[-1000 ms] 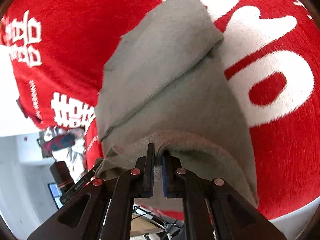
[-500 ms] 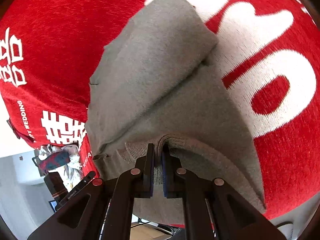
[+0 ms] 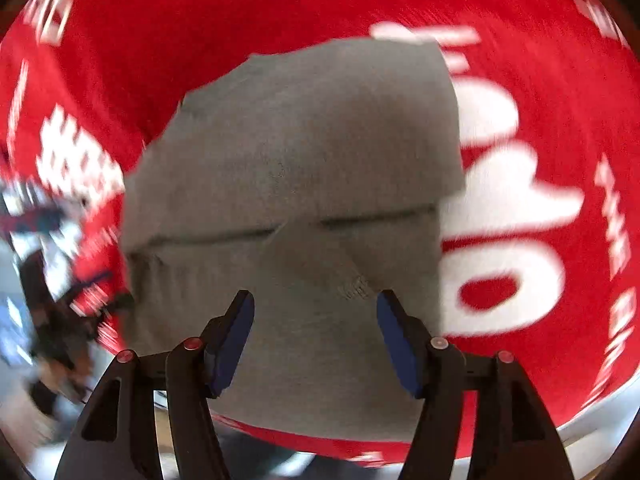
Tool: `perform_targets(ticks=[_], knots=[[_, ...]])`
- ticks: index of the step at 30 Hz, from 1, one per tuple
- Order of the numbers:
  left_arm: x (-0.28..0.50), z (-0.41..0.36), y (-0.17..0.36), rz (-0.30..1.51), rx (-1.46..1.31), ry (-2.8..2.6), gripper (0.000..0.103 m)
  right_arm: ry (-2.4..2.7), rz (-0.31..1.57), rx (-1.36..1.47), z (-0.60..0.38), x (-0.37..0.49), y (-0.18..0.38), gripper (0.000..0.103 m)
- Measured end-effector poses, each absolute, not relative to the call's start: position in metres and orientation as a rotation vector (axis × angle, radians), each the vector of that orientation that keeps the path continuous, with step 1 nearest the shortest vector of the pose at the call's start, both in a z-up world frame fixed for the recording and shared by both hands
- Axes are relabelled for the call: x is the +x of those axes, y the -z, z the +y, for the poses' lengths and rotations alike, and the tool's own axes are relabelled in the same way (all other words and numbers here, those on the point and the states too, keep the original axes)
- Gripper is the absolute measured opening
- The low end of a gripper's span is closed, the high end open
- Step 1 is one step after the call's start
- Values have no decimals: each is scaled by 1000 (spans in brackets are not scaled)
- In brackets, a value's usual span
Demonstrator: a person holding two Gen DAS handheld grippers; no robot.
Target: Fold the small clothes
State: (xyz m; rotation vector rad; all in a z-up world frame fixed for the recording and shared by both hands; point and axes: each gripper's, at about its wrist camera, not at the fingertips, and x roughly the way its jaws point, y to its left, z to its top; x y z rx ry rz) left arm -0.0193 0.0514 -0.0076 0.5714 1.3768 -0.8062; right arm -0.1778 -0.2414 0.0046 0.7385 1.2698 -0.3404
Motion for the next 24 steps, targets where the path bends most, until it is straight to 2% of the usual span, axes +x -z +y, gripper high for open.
perform_targets(ticks=[6,7,9,10,11,12,13,17,24], knots=[[-14,37,35,1440,558,770,100,265,1369,548,-244,-146,17,68],[-13,36,37,1449,552,764,91,258,1377,550,-245,-144,21,68],[-11,36,41,1481,541,744,76,252,1408,569,-247,-137,32,57],[-10,37,41,1484,538,737,61,252,1414,566,-246,-136,35,41],[-10,38,41,1481,535,732,42,256,1416,551,-245,-136,35,20],[-9,39,39,1477,524,738,30,263,1416,520,-241,-136,33,7],[-9,40,35,1483,499,750,7,264,1412,511,-239,-137,30,8],[-10,47,12,1450,460,768,7,261,1358,486,-231,-146,1,7],[-3,61,-64,1352,383,815,7,262,1179,494,-241,-151,-85,8]])
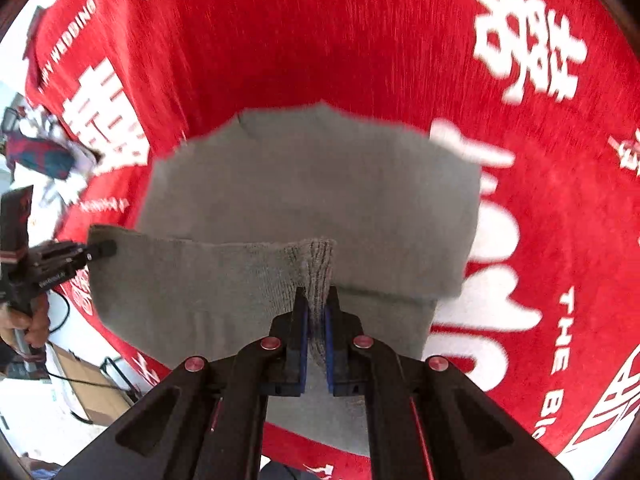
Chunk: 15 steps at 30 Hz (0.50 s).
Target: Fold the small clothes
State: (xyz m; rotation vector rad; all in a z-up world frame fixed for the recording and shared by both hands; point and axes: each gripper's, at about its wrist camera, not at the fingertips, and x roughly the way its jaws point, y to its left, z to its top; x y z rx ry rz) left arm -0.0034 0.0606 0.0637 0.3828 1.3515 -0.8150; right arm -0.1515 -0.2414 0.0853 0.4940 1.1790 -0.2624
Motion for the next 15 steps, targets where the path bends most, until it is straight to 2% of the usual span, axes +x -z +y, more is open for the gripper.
perform_targets(ticks=[4,8,12,15], knots=[[25,50,-93,1275,331,814,7,272,1096,464,-260,-119,-115,7],[62,25,-98,1193,317,802,7,290,1060,454,-284,-76,-115,7],[96,0,-73,1161,328,747,7,313,1070,467,-312,-35,-84,7],[120,-18,-34,1198,340,695,7,330,1113,493,-328,-14,-49,7]])
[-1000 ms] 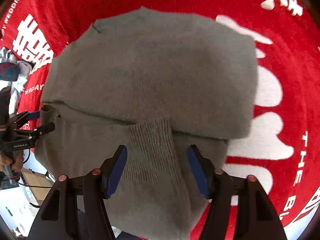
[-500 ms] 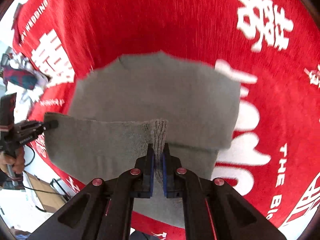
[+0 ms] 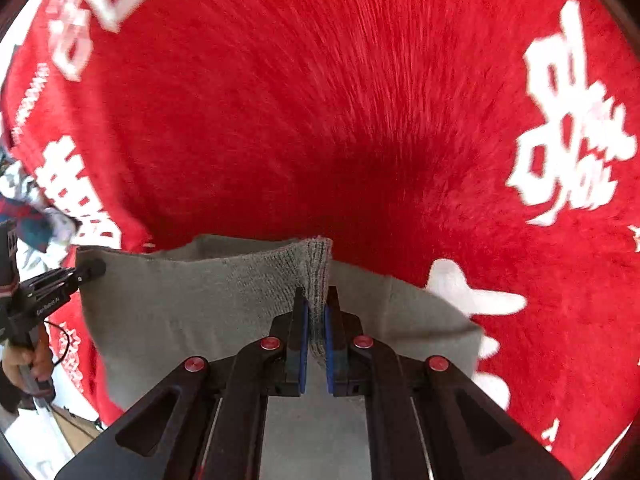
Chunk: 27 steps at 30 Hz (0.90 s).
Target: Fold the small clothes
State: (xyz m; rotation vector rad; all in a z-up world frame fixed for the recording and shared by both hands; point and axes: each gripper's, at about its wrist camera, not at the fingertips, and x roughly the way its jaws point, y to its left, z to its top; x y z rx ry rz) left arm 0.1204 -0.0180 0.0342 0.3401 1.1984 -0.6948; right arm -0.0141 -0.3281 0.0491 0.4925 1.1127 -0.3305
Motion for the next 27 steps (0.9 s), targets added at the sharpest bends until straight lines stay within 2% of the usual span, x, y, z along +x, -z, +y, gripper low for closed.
perform_targets(ticks=[6,10,12,13,14,18,21,27], knots=[[140,-36,45,1292,379,582,7,372,1207,592,-351,4,28,7],[141,-36,59,1274,394,562,9,394,1203,670,-357,1,48,8],[144,-34,59,1265,407,531,29,417,1174,730,-362,-4,47,8],[146,-30,58,1250,420,494,50,439,1161,756,-364,-6,46,8],[150,-25,57,1230,427,454,60,461,1151,776,-367,-9,44,8],[167,-2,51,1239,390,380,60,536,1137,844,-378,-18,41,7],[171,12,42,1232,401,334,59,656,1159,777,-383,-19,31,14],[141,40,16,1278,322,427,59,482,1061,969,-364,-56,8,15]])
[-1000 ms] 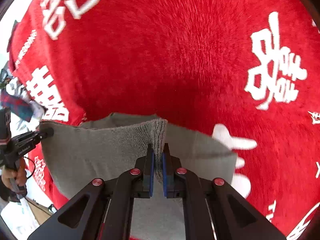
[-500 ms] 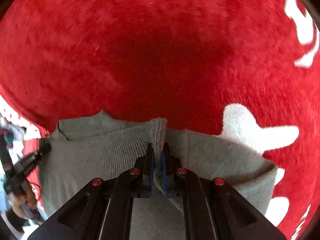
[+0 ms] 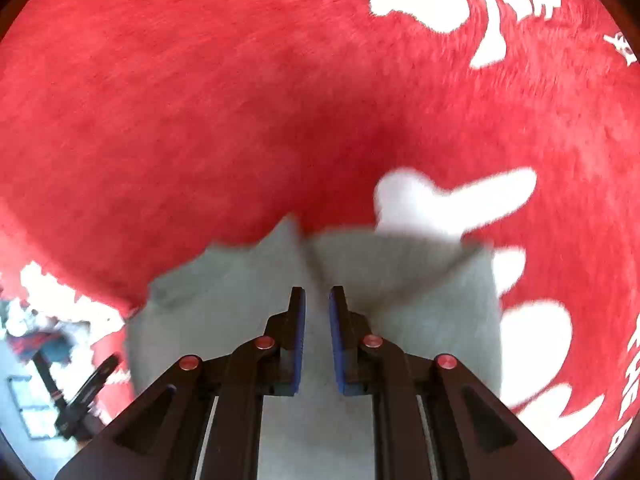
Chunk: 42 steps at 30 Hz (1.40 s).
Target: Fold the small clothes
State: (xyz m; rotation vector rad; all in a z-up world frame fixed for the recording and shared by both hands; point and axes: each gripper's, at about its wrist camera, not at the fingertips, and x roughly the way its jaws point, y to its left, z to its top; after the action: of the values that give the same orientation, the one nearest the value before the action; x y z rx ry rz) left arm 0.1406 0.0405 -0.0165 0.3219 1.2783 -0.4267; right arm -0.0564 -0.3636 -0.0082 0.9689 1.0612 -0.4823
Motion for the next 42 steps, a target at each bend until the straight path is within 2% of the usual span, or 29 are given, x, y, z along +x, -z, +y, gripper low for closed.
perform_targets(ticks=[5,9,11,15,16,18,19,20,22,27,28,30,31,32,34,38,42], knots=[[94,60,20,1354,300,476,60,317,1099,1020,-306,-87,2,15],[68,85,43,1421,299,412,60,320,1192,1021,-283,-108,23,15],[63,100,46,1419,255,423,60,356,1200,1049,-282,-125,34,7],[60,118,43,1418,315,402,60,443,1179,1069,-284,-149,29,8],[59,124,43,1424,319,403,60,471,1184,1080,-285,-157,28,13],[58,134,41,1456,288,405,60,502,1170,1117,-293,-177,21,14],[57,140,40,1481,259,406,60,506,1145,1147,-294,-187,17,23],[57,146,40,1502,233,410,60,515,1118,1180,-292,-198,13,45],[56,157,40,1543,159,430,60,534,1060,1254,-285,-216,11,65],[45,180,54,1637,40,447,60,573,985,1441,-275,-235,35,64],[42,181,55,1642,33,444,60,580,954,1473,-271,-232,41,62],[39,182,54,1621,33,443,60,587,920,1507,-271,-226,49,35],[38,182,53,1610,40,438,55,594,918,1512,-272,-221,52,8],[38,183,51,1599,38,442,32,603,931,1494,-274,-217,51,8],[35,181,42,1603,11,476,16,599,973,1395,-275,-208,39,8],[27,166,31,1535,141,499,16,589,1046,1236,-273,-200,19,8],[17,156,45,1523,186,514,16,613,1126,1210,-276,-203,41,8]])
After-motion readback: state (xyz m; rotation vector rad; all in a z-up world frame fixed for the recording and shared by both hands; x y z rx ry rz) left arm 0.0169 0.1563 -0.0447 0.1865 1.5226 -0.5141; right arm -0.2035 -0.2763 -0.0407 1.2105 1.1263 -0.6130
